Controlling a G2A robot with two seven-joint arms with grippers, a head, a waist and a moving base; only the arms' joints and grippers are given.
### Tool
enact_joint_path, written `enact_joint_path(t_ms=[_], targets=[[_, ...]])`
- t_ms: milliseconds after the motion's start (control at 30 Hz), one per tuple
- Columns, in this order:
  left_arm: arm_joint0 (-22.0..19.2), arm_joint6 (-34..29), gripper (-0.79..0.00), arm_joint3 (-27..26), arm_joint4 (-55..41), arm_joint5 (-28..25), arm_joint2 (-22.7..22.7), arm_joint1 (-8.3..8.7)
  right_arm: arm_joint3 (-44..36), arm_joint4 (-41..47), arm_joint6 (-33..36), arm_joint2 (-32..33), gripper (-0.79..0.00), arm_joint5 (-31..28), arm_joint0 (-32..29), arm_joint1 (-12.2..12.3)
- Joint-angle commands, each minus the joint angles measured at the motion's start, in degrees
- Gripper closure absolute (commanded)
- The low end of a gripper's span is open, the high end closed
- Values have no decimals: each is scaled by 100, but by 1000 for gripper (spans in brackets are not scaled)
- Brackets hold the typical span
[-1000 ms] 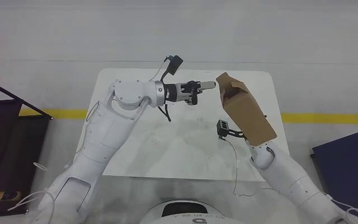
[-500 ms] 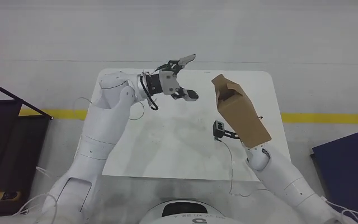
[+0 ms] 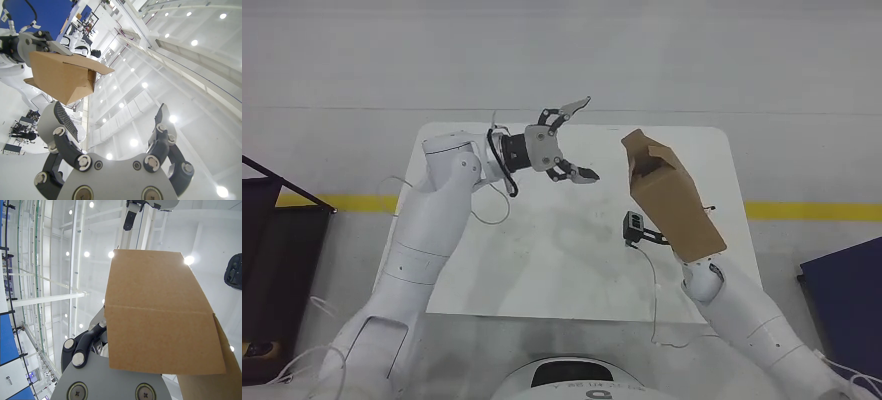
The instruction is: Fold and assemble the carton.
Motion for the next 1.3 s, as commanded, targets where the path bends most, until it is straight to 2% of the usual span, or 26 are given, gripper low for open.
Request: enact_joint_path(t_ms=[0, 67, 233, 467, 633, 967, 1100, 1267], targets=[[-50, 646, -785, 553, -2017, 332, -80, -89, -48, 9, -63, 13, 0, -41, -19, -9], [-137, 1263, -785, 804, -2989, 428, -117, -160, -83, -97, -185, 87, 0, -10, -50, -19], [-249, 2485, -785, 811, -4329, 376, -143, -227, -229, -989, -69, 267, 0, -27, -218, -59], [-316, 3514, -785, 682, -5030, 370, 204, -289, -292, -1544, 64, 386, 0, -64, -323, -167], [-356, 3764, -785, 646, -5320, 420, 320, -306, -46, -1559, 99, 477, 0, -100, -292, -250], [-235, 4079, -785, 398, -5521, 460, 157, -237, 522, -1425, 124, 615, 0, -133, -108, -425], [-206, 4293, -785, 490, -5696, 522, 263, -237, 586, -1514, 126, 647, 0, -154, -45, -490], [-277, 4156, -785, 870, -5991, 38, 373, -299, 556, -1604, 151, 692, 0, -152, -31, -563]])
